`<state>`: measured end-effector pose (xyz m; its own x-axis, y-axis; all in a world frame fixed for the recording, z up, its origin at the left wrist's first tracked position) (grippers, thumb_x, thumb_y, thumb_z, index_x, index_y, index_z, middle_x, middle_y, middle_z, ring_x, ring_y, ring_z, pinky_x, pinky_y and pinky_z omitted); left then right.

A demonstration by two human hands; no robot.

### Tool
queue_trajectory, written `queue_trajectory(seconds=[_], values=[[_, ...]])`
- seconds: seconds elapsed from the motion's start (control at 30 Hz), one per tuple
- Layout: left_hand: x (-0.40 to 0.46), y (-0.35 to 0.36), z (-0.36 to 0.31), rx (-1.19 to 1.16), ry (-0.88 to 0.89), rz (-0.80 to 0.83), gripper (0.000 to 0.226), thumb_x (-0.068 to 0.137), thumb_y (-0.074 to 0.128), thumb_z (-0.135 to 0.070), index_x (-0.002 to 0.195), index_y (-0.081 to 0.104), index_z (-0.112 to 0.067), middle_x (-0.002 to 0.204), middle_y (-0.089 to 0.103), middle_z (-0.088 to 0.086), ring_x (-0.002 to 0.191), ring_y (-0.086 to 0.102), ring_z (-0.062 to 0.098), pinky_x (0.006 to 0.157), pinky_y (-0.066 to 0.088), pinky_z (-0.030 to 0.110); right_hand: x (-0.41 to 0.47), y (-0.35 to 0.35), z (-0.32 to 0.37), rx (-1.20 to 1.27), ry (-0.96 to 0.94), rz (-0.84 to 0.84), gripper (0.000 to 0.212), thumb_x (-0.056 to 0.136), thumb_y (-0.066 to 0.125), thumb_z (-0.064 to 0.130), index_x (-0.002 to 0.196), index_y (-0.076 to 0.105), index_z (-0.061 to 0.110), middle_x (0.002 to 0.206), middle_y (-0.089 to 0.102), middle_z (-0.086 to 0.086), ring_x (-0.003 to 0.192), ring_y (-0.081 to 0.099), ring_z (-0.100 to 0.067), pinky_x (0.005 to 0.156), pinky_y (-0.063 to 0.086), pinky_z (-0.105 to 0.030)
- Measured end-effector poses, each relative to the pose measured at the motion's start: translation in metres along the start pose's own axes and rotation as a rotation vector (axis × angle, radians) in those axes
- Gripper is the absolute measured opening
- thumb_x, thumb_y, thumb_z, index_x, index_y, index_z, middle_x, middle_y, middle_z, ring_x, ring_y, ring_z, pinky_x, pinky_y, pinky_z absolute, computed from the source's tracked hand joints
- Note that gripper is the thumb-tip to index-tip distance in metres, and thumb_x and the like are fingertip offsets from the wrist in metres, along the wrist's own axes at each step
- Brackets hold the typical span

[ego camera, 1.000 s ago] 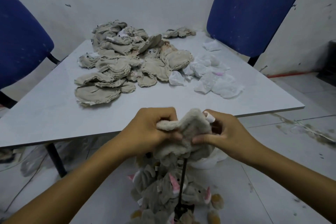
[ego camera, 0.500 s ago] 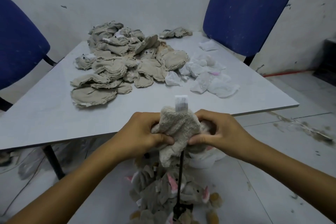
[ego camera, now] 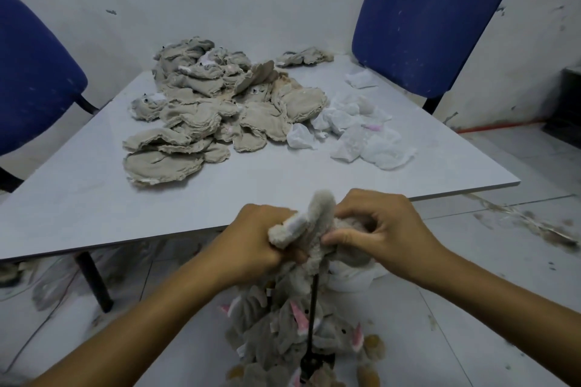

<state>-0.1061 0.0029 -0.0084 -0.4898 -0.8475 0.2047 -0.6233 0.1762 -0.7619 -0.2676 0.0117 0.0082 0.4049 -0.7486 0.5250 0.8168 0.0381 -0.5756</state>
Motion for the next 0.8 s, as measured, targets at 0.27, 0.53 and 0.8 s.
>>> queue_trajectory(seconds=[0.27, 0.53, 0.8], values=[[0.005, 0.009, -0.001, 0.056, 0.004, 0.086, 0.037, 0.072, 0.078, -0.021, 0.061, 0.044, -0.032, 0.064, 0.057, -0.02, 0.063, 0.051, -0.004, 0.054, 0.032, 0.017, -0.002, -0.002, 0.001, -0.076, -0.063, 0.026, 0.017, 0.076, 0.08, 0.042, 0.083, 0.064, 0.037, 0.076, 0.058, 0.024, 0.069, 0.057, 0.003, 0.061, 0.041, -0.014], [0.013, -0.025, -0.027, -0.452, 0.115, -0.133, 0.012, 0.075, 0.079, -0.024, 0.086, 0.074, -0.02, 0.082, 0.07, -0.008, 0.075, 0.063, 0.005, 0.067, 0.047, 0.018, 0.0, -0.001, 0.006, -0.097, -0.107, -0.026, 0.032, 0.078, 0.078, 0.042, 0.103, 0.074, 0.022, 0.089, 0.071, 0.009, 0.08, 0.064, -0.005, 0.069, 0.05, -0.02], [0.012, -0.015, -0.019, -0.351, 0.142, -0.165, 0.023, 0.072, 0.08, -0.007, 0.069, 0.061, -0.019, 0.069, 0.061, -0.01, 0.064, 0.054, 0.004, 0.062, 0.041, 0.021, 0.006, 0.003, -0.004, -0.028, 0.025, 0.175, 0.023, 0.076, 0.078, 0.038, 0.088, 0.074, 0.019, 0.084, 0.069, 0.011, 0.078, 0.064, -0.005, 0.067, 0.051, -0.027]])
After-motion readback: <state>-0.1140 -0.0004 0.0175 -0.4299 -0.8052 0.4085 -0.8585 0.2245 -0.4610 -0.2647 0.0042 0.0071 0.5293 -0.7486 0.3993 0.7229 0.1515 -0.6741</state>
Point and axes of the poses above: each hand's wrist, its own x-axis towards the middle knuckle, its own y-axis out of the palm, z = x × y, the point moved 7 cm from there along x, towards the middle knuckle
